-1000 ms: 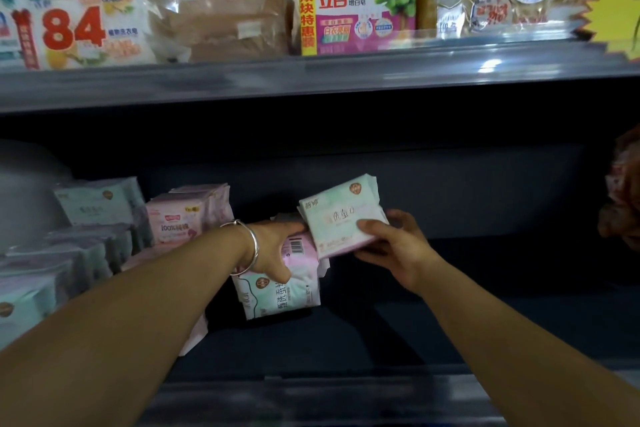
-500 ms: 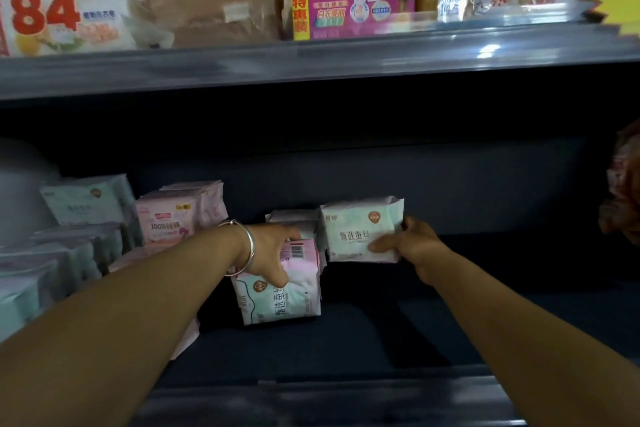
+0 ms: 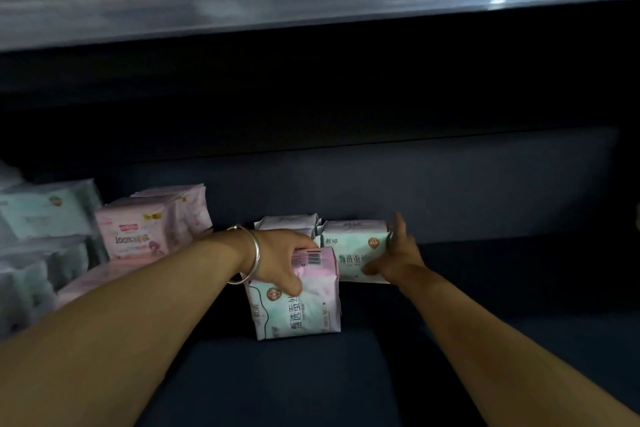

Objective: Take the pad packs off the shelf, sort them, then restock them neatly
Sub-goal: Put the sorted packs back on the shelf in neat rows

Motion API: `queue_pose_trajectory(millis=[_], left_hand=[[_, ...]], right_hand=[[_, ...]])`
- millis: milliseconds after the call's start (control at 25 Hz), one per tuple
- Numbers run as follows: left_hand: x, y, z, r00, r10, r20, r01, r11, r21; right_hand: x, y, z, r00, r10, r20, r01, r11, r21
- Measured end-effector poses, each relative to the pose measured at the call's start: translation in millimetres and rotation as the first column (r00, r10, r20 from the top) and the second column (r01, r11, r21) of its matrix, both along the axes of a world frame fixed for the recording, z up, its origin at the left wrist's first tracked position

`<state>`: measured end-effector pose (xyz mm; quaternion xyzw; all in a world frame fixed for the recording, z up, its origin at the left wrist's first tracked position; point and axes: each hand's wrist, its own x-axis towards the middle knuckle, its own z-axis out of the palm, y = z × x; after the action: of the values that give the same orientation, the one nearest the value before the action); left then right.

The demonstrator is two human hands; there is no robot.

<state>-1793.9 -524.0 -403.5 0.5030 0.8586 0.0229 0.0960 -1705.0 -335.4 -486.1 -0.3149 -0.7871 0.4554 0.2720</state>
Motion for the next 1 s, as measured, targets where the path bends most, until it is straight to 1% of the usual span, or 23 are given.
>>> queue_pose_trajectory(millis=[40, 80, 120, 160, 200, 280, 400, 560, 640, 720, 760, 800, 840, 880, 920, 960, 1000], left_hand=[[-1.8, 0.8, -0.2, 1.000, 0.002, 0.000, -0.002, 1.000, 0.001], [-4.0, 1.5, -0.3, 1.000, 0.006, -0.006, -0.006, 1.000, 0.003], [-6.3, 2.1, -0.2, 1.000, 0.009, -0.012, -0.009, 1.000, 0.006], [-7.8, 2.6, 0.0, 1.000, 0.013, -0.013, -0.013, 1.000, 0.007], [-9.3, 3.2, -0.3, 1.000, 0.016, -0.011, -0.016, 1.000, 0.008], [-11.6, 3.9, -1.0, 1.000, 0.024, 0.005, -0.024, 1.000, 0.015], [-14.7, 6.1, -3.1, 0.996, 0.020, 0.091, -0.023, 0.999, 0.039], [-17.8, 8.0, -3.2, 0.993, 0.005, 0.117, -0.012, 0.998, 0.063], [-16.8, 8.7, -3.3, 0.993, 0.003, 0.117, -0.010, 0.998, 0.059], [-14.7, 9.0, -3.3, 0.996, 0.009, 0.086, -0.015, 0.998, 0.067], [-13.4, 9.4, -2.9, 0.998, 0.012, 0.062, -0.017, 0.997, 0.072], [-12.2, 10.0, -2.7, 0.999, 0.016, 0.044, -0.020, 0.997, 0.074], [-11.2, 10.4, -2.8, 0.999, 0.020, 0.039, -0.023, 0.997, 0.080], [-10.0, 10.3, -3.4, 0.999, 0.025, 0.047, -0.029, 0.996, 0.088], [-8.9, 10.5, -4.7, 0.998, 0.030, 0.060, -0.036, 0.994, 0.102], [-6.5, 10.0, -6.0, 0.997, 0.037, 0.065, -0.044, 0.992, 0.119], [-4.3, 9.7, -6.9, 0.997, 0.046, 0.061, -0.054, 0.989, 0.135]], right_hand=[[-4.1, -1.1, -0.1, 0.998, -0.026, 0.051, 0.019, 0.990, 0.140], [-6.8, -3.7, 0.8, 0.989, -0.070, 0.132, 0.023, 0.944, 0.330], [-11.8, -4.9, -0.1, 0.974, -0.115, 0.195, -0.001, 0.859, 0.513], [-17.3, -5.0, -1.6, 0.964, -0.145, 0.224, -0.033, 0.768, 0.640], [-22.8, -4.4, -2.5, 0.958, -0.162, 0.237, -0.050, 0.719, 0.693], [-35.0, -3.5, -3.3, 0.946, -0.204, 0.251, -0.029, 0.720, 0.693], [-49.8, -1.2, -1.4, 0.926, -0.249, 0.285, -0.014, 0.731, 0.682], [-59.7, 5.4, 2.5, 0.882, -0.309, 0.357, -0.050, 0.691, 0.721], [-59.1, 6.3, 5.8, 0.857, -0.331, 0.395, -0.071, 0.683, 0.727], [-57.2, 4.5, 7.8, 0.831, -0.357, 0.426, -0.099, 0.659, 0.746], [-54.9, 2.9, 9.0, 0.834, -0.358, 0.419, -0.109, 0.638, 0.762], [-52.1, 1.3, 9.1, 0.867, -0.330, 0.375, -0.102, 0.617, 0.780], [-47.3, -2.4, 10.9, 0.919, -0.263, 0.293, -0.081, 0.603, 0.794], [-42.4, -7.0, 12.0, 0.972, -0.150, 0.179, -0.049, 0.619, 0.784], [-35.7, -12.1, 13.8, 0.999, -0.017, 0.039, -0.017, 0.677, 0.736], [-28.3, -17.3, 15.5, 0.992, 0.094, -0.082, -0.026, 0.799, 0.601], [-17.8, -23.9, 17.3, 0.968, 0.200, -0.150, -0.129, 0.915, 0.381]])
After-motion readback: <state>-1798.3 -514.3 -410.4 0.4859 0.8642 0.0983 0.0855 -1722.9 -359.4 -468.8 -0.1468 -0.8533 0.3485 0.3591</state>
